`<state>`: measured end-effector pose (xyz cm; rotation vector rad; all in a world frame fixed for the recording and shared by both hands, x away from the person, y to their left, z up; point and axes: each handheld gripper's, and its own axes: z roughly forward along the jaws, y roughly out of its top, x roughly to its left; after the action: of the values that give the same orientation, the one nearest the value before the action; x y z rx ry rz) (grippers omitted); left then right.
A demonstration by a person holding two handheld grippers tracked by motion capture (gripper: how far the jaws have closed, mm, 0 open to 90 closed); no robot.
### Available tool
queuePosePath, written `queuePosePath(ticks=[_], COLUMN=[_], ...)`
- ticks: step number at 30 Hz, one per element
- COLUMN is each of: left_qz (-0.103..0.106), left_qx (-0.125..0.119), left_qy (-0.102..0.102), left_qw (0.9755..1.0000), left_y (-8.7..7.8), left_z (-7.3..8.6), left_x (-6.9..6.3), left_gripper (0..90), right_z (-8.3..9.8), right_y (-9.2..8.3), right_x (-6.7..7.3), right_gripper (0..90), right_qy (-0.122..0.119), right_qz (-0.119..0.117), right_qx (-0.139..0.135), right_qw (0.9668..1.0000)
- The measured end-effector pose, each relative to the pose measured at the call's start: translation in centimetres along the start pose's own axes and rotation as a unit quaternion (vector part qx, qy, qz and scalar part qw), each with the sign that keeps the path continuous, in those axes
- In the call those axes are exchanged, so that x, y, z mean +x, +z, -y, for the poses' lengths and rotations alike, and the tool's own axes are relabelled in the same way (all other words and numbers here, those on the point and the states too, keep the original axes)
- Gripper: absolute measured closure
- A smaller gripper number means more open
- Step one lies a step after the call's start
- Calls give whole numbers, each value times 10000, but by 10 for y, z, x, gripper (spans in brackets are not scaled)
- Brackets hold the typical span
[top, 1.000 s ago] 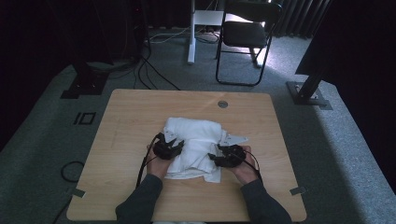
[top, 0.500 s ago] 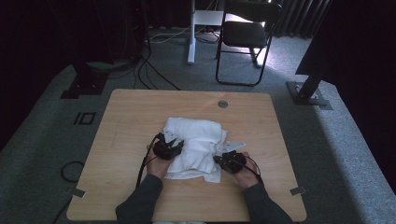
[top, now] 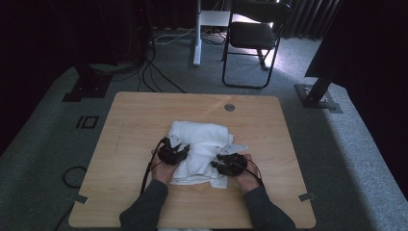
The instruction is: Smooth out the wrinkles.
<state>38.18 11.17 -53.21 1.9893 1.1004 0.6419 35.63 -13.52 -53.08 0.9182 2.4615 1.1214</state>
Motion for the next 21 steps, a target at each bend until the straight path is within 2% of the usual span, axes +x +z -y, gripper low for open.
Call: queuePosePath(ticks=[1,2,3,4,5,6,7,9,11,12,13,14,15,16,17,18,19,20,21], left_qz=[8,16,23,27,27,19,-7,0,-23,38,38,101,101,133,133,220,220,280,355], left_qx=[-6,-10,-19,-23,-23,-22,-8,-11,-21,-19,-19,-84,-84,-202,-202,-372,-372,-478,-561], left_qy=[4,6,-1,9,9,19,42,32,52,-76,-76,-203,-203,-402,-402,-426,-426,-365,-291], left_qw=[10000,10000,10000,10000,10000,10000,10000,10000,10000,10000,10000,9997,9997,9989,9989,9982,9982,9978,9974], left_y=[0,0,0,0,0,0,0,0,0,-1,-1,-7,-7,-17,-17,-30,-30,-37,-43], left_z=[0,0,0,1,1,0,0,0,0,0,0,-3,-3,-7,-7,-11,-11,-13,-15], left_x=[0,0,1,1,1,0,0,-1,-1,1,1,4,4,4,4,-2,-2,-7,-12], left_gripper=[594,594,594,594,593,593,593,593,593,593,591,588,581,566,556,545,537,533,533], right_z=[0,1,2,6,6,14,14,27,31,36,36,39,39,36,36,26,26,13,13], right_y=[4,4,1,-10,-10,-23,-23,-36,-39,-39,-39,-40,-40,-46,-46,-53,-53,-55,-55], right_x=[0,1,2,2,2,-2,-2,-10,-12,-12,-12,-15,-15,-16,-16,-16,-16,-14,-14], right_gripper=[863,887,890,891,891,894,894,890,892,882,882,749,749,625,625,566,566,521,521], right_qy=[25,39,7,-40,-40,22,22,233,319,172,172,200,200,274,274,294,294,298,298], right_qz=[-59,14,63,115,115,105,105,97,78,433,433,481,481,475,475,425,425,504,504], right_qx=[74,143,140,90,90,32,32,-3,18,330,330,386,386,121,121,-249,-249,-541,-541], right_qw=[10000,9999,9999,9999,9999,9999,9999,9997,9995,9984,9984,9979,9979,9984,9984,9984,9984,9968,9968])
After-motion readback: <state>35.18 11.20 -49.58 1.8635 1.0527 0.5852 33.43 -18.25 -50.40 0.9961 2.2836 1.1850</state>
